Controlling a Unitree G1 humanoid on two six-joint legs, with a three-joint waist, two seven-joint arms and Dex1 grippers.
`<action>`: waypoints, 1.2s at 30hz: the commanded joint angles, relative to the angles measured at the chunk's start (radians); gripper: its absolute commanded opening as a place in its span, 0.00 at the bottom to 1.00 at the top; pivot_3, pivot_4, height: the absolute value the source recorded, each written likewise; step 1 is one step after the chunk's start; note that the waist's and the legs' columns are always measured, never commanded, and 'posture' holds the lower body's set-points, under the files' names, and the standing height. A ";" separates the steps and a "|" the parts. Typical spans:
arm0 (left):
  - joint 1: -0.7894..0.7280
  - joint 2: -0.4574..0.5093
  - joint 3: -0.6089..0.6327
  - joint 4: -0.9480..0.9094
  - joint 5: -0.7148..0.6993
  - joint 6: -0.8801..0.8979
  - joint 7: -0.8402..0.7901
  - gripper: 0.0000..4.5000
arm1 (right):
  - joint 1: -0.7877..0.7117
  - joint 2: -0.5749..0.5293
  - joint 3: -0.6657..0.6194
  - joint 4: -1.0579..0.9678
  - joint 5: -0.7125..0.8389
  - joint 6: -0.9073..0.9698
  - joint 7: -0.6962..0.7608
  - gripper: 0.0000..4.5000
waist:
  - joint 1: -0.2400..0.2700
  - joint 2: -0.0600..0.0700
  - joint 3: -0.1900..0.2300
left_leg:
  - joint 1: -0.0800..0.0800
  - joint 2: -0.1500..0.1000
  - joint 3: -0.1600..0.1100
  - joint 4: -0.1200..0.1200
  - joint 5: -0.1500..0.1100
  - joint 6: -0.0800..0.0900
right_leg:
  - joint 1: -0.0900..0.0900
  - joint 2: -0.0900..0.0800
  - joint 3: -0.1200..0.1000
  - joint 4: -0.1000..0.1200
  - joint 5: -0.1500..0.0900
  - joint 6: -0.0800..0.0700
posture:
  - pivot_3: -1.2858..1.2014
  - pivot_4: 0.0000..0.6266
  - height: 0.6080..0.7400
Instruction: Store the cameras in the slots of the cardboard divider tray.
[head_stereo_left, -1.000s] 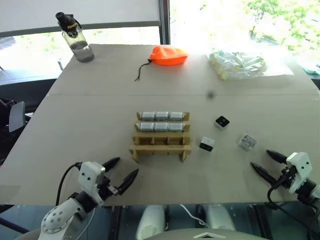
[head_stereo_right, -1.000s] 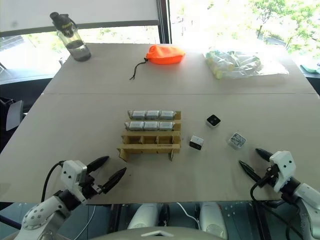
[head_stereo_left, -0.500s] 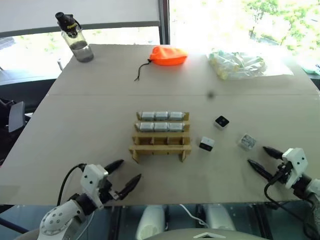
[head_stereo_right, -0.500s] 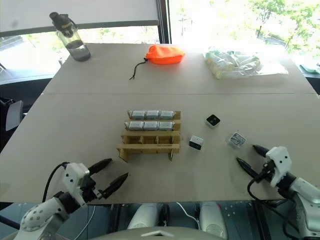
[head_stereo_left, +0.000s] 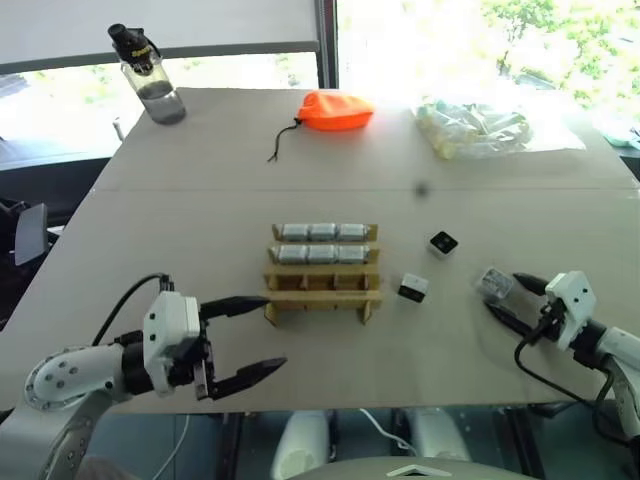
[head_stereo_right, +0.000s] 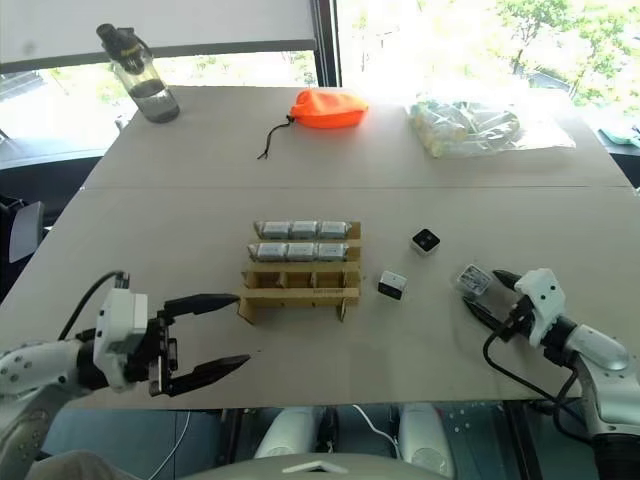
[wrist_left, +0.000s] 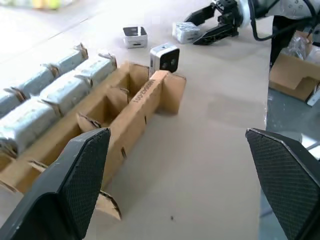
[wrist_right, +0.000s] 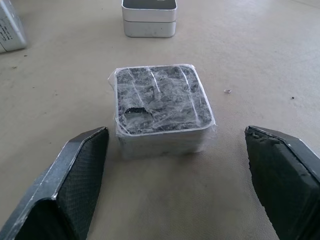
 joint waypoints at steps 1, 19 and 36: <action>-0.026 0.035 0.055 -0.029 -0.034 0.032 -0.025 1.00 | -0.012 -0.011 -0.001 -0.007 0.005 0.002 0.008 0.96 | 0.000 0.000 0.000 | 0.000 0.000 0.000 0.000 0.000 0.000 | 0.000 0.000 0.000 0.000 -0.001 0.001 | 0.52 0.24 1.00; -0.081 0.016 0.109 -0.018 -0.099 0.131 -0.022 1.00 | -0.015 -0.007 -0.004 -0.017 0.024 -0.010 0.032 0.41 | 0.002 0.001 0.001 | 0.000 0.000 0.001 0.000 0.002 -0.004 | 0.000 0.001 0.001 0.001 0.001 0.000 | 0.52 0.24 1.00; -0.383 0.004 -0.067 0.117 -0.053 0.280 0.151 1.00 | -0.471 0.018 0.308 -0.067 -0.271 -0.410 0.080 0.41 | -0.003 0.002 0.005 | 0.001 -0.001 0.000 0.000 0.004 -0.008 | -0.001 0.002 0.001 0.003 0.003 0.002 | 0.52 0.24 1.00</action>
